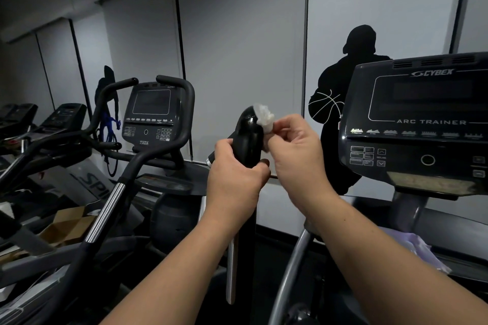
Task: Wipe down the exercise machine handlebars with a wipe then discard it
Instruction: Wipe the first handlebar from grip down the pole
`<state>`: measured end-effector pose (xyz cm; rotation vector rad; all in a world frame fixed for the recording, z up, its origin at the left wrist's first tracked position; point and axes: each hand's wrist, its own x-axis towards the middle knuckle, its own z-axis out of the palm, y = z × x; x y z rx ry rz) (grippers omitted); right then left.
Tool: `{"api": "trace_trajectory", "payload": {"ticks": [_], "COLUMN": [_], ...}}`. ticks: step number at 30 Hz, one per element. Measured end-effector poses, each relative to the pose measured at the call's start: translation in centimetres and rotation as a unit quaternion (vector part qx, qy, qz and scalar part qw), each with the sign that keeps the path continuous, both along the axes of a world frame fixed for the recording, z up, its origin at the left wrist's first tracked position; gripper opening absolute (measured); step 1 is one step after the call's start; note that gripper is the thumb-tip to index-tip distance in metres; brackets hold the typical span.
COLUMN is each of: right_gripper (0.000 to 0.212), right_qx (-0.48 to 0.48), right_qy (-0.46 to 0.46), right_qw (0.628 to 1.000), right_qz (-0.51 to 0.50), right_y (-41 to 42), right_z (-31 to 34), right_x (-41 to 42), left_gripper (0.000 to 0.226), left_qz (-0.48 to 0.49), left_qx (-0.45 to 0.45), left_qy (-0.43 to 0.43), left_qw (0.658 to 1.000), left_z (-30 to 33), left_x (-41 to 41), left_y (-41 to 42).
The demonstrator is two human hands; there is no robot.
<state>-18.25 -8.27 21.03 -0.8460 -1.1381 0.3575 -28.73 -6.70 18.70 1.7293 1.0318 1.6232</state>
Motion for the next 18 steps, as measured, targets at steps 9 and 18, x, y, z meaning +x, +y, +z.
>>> {"api": "trace_trajectory", "payload": {"ticks": [9, 18], "right_gripper": [0.024, 0.022], "right_qx": [-0.041, -0.073], "right_qy": [0.087, 0.119], "right_qw": [0.992, 0.98], "right_qz": [0.084, 0.144], "right_y": [0.6, 1.0], "right_z": [0.4, 0.7], "right_x": [0.1, 0.2], "left_gripper": [0.037, 0.038], "left_qz": [0.009, 0.017], "left_qx": [0.004, 0.006], "left_qy": [0.007, 0.013], "left_qw": [1.0, 1.0], "left_z": [0.0, -0.1], "left_x": [0.1, 0.1], "left_y": [0.1, 0.2]}}
